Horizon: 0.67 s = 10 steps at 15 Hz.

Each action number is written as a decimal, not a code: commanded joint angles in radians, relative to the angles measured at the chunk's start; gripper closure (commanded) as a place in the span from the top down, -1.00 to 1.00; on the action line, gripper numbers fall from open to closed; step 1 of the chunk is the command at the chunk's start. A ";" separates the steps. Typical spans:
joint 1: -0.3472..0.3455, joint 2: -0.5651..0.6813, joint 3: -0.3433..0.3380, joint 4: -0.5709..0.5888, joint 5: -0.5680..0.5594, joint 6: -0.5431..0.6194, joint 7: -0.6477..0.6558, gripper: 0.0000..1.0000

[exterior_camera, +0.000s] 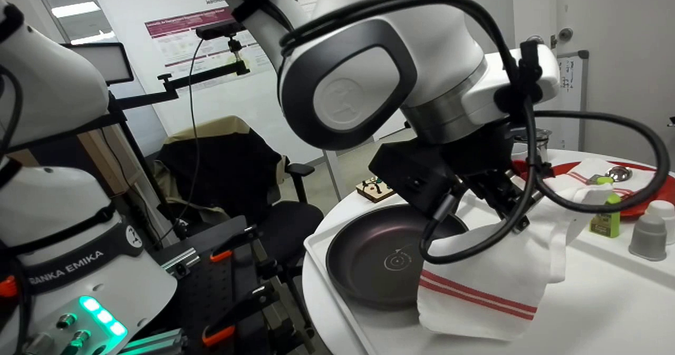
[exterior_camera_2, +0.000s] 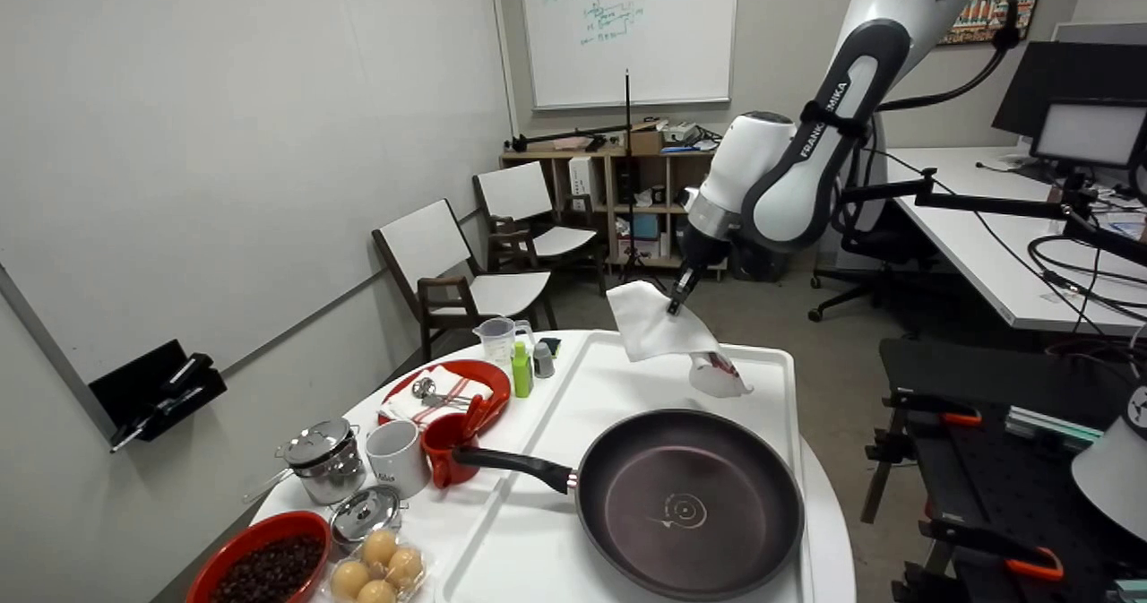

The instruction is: Use the tissue to wipe the pan

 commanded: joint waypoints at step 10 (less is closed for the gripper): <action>0.094 0.043 -0.013 0.061 0.331 -0.146 -0.158 0.00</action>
